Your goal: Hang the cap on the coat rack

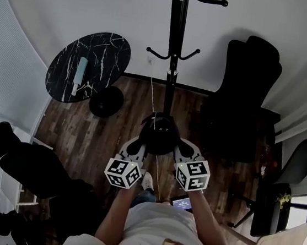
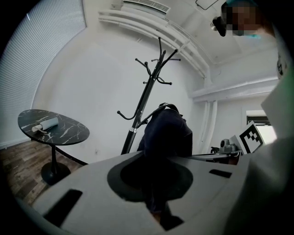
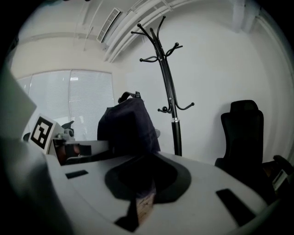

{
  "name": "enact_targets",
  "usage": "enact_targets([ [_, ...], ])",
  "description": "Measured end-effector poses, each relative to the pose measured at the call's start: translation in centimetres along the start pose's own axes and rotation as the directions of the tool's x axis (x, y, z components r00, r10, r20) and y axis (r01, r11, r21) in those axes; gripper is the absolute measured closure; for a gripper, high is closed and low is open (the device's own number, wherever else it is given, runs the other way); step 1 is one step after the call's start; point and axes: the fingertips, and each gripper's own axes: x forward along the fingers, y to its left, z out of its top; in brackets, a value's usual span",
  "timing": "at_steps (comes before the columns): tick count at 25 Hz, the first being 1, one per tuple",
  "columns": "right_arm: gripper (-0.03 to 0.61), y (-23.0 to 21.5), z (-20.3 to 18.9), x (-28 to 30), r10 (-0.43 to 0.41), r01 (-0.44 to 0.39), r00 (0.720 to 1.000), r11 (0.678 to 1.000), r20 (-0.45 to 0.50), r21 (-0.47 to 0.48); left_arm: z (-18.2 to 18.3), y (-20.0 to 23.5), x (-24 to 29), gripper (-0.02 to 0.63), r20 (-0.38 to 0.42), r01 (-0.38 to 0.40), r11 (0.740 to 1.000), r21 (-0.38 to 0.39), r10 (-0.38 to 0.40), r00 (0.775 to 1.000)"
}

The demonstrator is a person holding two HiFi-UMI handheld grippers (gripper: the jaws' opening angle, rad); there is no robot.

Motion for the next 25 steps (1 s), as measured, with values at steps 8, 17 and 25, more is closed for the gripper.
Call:
enact_targets([
  [8, 0.555, -4.1, 2.0, 5.9, -0.078, 0.079, 0.997, 0.996, -0.020, 0.029, 1.6, 3.4, 6.9, 0.588, -0.039, 0.070, 0.997, -0.012, -0.071, 0.997],
  [17, 0.555, -6.8, 2.1, 9.9, -0.189, 0.191, 0.980, 0.981, -0.060, 0.043, 1.6, 5.4, 11.1, 0.588, -0.083, 0.164, 0.986, -0.033, -0.166, 0.983],
  [25, 0.555, -7.0, 2.9, 10.6, -0.242, 0.244, 0.970, 0.968, -0.028, 0.064, 2.4, 6.4, 12.4, 0.588, -0.087, 0.237, 0.970, -0.044, -0.241, 0.967],
])
